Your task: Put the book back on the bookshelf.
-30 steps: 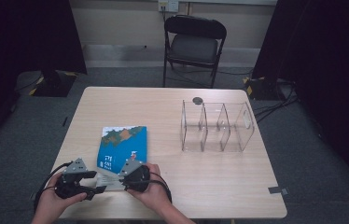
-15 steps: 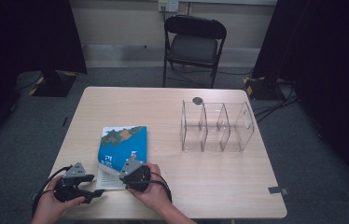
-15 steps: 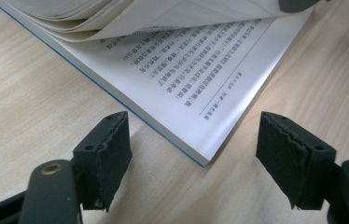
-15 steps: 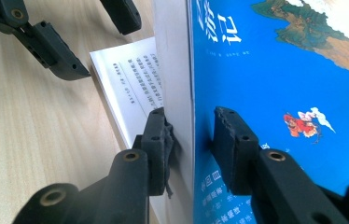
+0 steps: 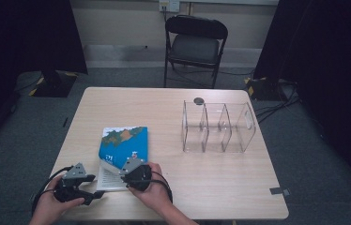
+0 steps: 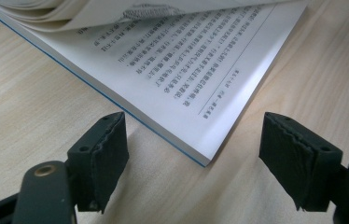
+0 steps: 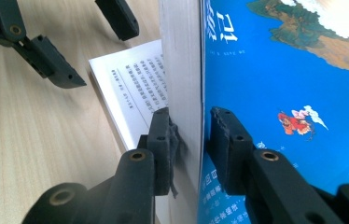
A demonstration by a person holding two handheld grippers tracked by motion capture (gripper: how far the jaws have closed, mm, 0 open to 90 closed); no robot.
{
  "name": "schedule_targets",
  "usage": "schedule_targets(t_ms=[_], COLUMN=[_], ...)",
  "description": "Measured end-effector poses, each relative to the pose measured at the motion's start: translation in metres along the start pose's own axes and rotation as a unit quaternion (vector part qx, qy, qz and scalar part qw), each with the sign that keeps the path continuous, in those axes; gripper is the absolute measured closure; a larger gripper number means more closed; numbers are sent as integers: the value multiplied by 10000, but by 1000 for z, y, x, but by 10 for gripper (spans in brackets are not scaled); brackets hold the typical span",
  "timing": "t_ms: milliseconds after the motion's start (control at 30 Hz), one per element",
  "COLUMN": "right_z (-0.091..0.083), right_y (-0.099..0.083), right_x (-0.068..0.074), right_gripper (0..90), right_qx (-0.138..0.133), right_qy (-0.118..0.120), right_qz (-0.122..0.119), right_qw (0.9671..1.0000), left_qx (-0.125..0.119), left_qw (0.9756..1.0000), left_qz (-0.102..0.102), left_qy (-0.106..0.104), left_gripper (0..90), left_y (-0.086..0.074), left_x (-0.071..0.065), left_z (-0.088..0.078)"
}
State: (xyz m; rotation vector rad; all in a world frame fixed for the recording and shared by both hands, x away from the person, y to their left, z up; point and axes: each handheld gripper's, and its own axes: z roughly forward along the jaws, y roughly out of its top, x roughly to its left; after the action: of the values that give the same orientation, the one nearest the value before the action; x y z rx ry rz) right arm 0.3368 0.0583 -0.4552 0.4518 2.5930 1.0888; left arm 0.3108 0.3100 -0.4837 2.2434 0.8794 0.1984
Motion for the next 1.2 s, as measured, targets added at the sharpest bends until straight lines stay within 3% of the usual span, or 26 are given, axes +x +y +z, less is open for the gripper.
schedule_targets(t_ms=[467,533,567,1200], right_z=[-11,-13,-13,-21], right_y=[8,10,11,24], right_x=[-9,-11,-12,-21], right_gripper=[723,726,727,734], right_qx=[-7,4,11,102], right_qy=[17,-15,-18,45], right_qz=[175,164,111,179], right_qw=[9998,9999,9999,9998], left_qx=[47,35,72,68], left_qw=[10000,10000,9999,9999], left_qz=[52,-32,40,22], left_qy=[-65,-86,-67,-104], left_gripper=[231,231,231,230], left_y=[1,1,1,0], left_x=[1,0,1,1], left_z=[2,3,3,5])
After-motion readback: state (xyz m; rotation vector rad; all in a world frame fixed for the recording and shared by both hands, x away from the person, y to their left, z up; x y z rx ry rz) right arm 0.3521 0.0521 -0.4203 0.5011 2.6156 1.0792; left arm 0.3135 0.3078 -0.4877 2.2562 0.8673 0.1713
